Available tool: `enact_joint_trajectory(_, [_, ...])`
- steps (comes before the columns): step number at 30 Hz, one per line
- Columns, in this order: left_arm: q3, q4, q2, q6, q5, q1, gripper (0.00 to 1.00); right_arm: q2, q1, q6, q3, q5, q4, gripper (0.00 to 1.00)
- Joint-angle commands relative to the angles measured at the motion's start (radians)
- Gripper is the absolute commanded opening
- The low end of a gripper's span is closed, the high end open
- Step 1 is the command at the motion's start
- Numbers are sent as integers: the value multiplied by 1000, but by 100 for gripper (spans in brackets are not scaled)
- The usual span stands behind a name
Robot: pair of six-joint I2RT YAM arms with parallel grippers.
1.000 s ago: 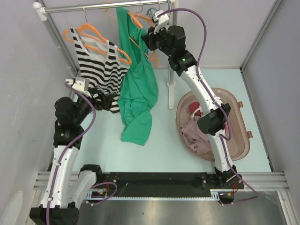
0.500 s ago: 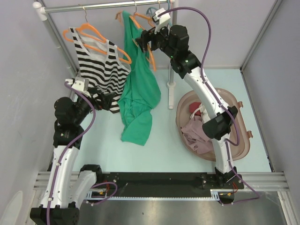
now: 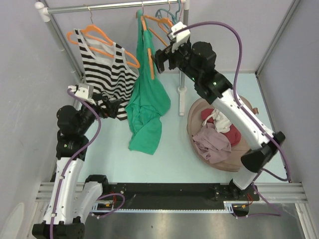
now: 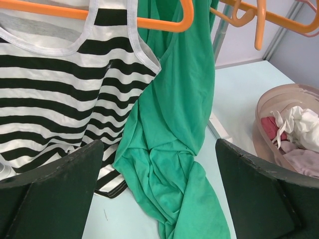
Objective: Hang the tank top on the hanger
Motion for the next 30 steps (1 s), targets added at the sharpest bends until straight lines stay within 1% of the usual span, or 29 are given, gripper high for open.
enact_joint_trajectory(1, [-15,26,-30,-1,-36,11,99,-207,59,-41,-173,63,73,99])
enact_joint_trajectory(2, [-16,25,-33,2,-44,11,100,-249,74,-39,-268,79,74,99])
enact_joint_trajectory(3, [-16,23,-36,3,-50,11,99,-319,95,-32,-312,91,77,99])
enact_joint_trajectory(6, [-22,17,-53,14,-84,11,99,-433,123,-3,-492,119,77,99])
enact_joint_trajectory(7, [-31,13,-59,20,-95,11,99,-506,129,34,-531,126,65,99])
enact_joint_trajectory(10, [-55,-22,-90,40,-151,11,99,-629,125,79,-669,145,12,99])
enact_joint_trajectory(13, [-83,-56,-125,46,-200,11,100,-708,83,148,-786,154,-56,100])
enact_joint_trajectory(14, [-92,-61,-134,45,-208,11,99,-758,18,189,-813,125,-68,100])
enact_joint_trajectory(16, [-109,-84,-157,39,-223,11,99,-804,-68,226,-893,74,-97,100])
enact_joint_trajectory(17, [-115,-92,-163,34,-225,11,100,-839,-148,246,-913,27,-108,100])
enact_joint_trajectory(20, [-137,-121,-188,7,-205,11,100,-886,-266,290,-984,-82,-140,100])
enact_joint_trajectory(21, [-143,-133,-197,-4,-185,11,99,-908,-347,310,-997,-108,-146,100])
enact_joint_trajectory(23, [-166,-144,-231,-39,-176,11,99,-927,-429,333,-1047,-183,-160,100])
enact_joint_trajectory(24, [-172,-156,-243,-47,-176,11,99,-944,-502,353,-1062,-211,-162,100])
enact_joint_trajectory(26, [-183,-167,-286,-49,-188,11,99,-964,-579,370,-1112,-290,-163,100])
enact_joint_trajectory(27, [-187,-173,-301,-47,-199,11,99,-985,-640,378,-1131,-315,-160,100])
enact_joint_trajectory(29, [-195,-184,-335,-44,-233,11,99,-1001,-670,398,-1168,-369,-154,100])
enact_joint_trajectory(30, [-198,-185,-343,-43,-240,11,99,-1014,-720,404,-1174,-378,-150,100])
